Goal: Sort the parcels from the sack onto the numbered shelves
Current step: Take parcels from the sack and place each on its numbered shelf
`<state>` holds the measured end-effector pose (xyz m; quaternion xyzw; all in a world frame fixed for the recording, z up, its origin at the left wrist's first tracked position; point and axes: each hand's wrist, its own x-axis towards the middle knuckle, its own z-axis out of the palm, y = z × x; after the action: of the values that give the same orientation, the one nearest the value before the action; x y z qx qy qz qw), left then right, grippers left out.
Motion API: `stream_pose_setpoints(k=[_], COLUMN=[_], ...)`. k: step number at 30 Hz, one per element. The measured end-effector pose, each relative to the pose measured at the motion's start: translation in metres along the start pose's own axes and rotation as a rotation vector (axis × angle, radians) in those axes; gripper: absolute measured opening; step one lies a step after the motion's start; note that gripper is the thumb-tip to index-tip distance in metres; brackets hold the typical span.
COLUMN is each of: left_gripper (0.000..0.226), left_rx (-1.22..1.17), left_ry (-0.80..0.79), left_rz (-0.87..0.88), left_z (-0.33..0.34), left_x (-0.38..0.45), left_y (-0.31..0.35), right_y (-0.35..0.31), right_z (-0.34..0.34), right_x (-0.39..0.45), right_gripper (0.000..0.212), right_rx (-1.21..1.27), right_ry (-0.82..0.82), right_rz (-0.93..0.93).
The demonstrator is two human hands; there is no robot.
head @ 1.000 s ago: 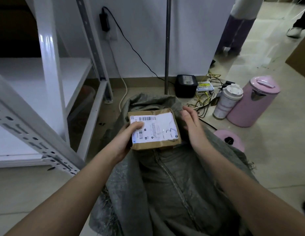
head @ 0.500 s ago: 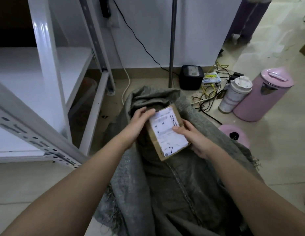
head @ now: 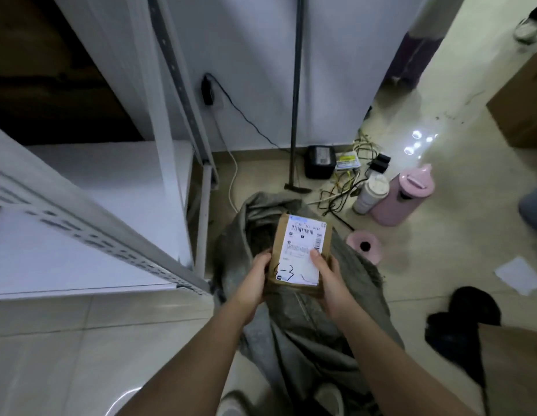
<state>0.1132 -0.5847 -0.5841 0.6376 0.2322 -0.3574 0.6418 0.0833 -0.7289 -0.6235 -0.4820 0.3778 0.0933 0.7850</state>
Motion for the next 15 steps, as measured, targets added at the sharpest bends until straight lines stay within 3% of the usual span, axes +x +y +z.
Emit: stream_pose_setpoints(k=[5,10,15], left_gripper=[0.023,0.021,0.019], left_rx=[-0.006,-0.021,-0.021], left_ry=[-0.020,-0.002,0.038], left_rz=[-0.084,-0.082,-0.038], left_z=[0.005,0.008,0.008], left_x=[-0.135,-0.247,-0.308], left_y=[0.067,0.116,0.129], right_y=[-0.050,-0.089,-0.113], right_z=[0.031,0.057,0.071], right_x=[-0.113,-0.213,-0.277], right_gripper=[0.047,0.042,0.037], right_rx=[-0.260,-0.273,-0.299], right_ry=[0.220,0.260,0.293], right_rz=[-0.083,-0.138,-0.229])
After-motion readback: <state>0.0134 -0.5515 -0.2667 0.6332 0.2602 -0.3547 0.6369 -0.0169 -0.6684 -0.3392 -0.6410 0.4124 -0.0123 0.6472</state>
